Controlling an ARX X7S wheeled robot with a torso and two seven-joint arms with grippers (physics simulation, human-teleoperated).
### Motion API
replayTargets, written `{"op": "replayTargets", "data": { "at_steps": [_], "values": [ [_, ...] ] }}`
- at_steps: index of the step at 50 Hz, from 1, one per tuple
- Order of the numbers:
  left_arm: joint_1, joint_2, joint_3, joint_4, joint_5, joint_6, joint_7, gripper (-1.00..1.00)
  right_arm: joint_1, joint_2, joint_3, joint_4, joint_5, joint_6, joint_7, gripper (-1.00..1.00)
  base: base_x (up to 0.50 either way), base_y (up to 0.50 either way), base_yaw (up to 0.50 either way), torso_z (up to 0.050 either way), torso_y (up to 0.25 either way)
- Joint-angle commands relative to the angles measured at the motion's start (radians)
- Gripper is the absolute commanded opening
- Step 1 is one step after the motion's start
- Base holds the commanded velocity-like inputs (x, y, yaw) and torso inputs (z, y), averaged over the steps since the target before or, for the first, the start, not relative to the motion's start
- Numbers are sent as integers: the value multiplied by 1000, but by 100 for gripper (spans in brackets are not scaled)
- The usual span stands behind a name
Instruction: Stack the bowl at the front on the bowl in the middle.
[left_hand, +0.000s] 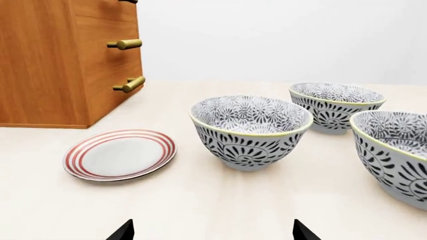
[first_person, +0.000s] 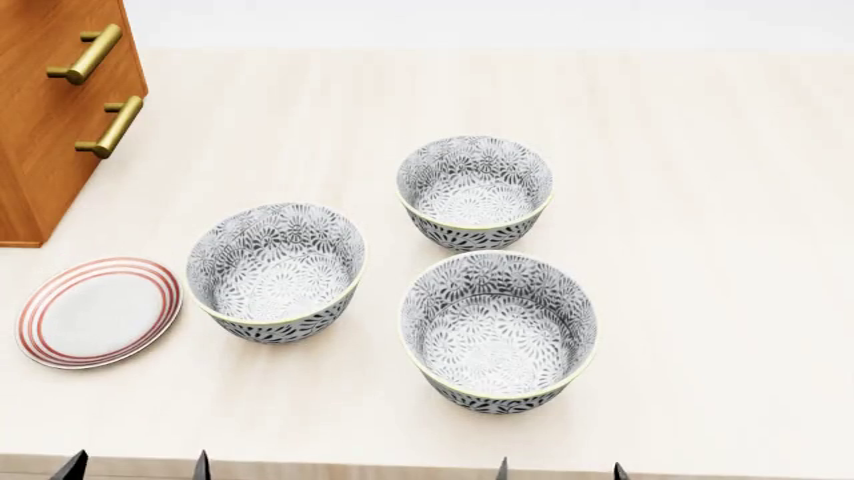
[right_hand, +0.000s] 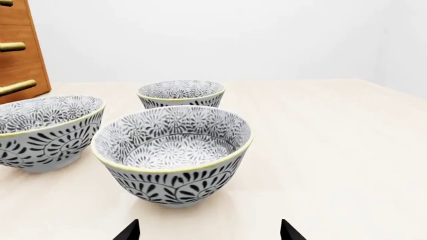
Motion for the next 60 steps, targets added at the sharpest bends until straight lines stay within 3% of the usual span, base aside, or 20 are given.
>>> {"op": "replayTargets", "data": {
  "at_steps": [1, 8, 15, 20, 34, 53, 60],
  "values": [
    [-41, -21, 12, 271, -54, -324, -55, 100, 44, 40, -11, -209, 86, 258, 11, 100, 0, 0, 0, 0, 0],
    [-255, -31, -7, 455, -141, -680, -76, 100, 201, 81, 19, -427, 133, 590, 59, 100, 0, 0, 0, 0, 0],
    [-420, -31, -48, 523, -197, -848, -107, 100, 368, 115, 49, -558, 181, 855, 99, 100, 0, 0, 0, 0, 0],
    [-518, -29, -73, 548, -219, -933, -135, 100, 451, 127, 50, -590, 183, 938, 123, 100, 0, 0, 0, 0, 0],
    [-536, -49, -65, 540, -227, -913, -150, 100, 471, 140, 49, -637, 189, 994, 148, 100, 0, 0, 0, 0, 0],
    [-519, -70, -46, 537, -226, -872, -172, 100, 494, 141, 44, -613, 237, 1027, 120, 100, 0, 381, 0, 0, 0],
    [-515, -77, -35, 534, -227, -860, -174, 100, 497, 152, 17, -628, 216, 1021, 140, 100, 465, 0, 0, 0, 0]
  ]
}}
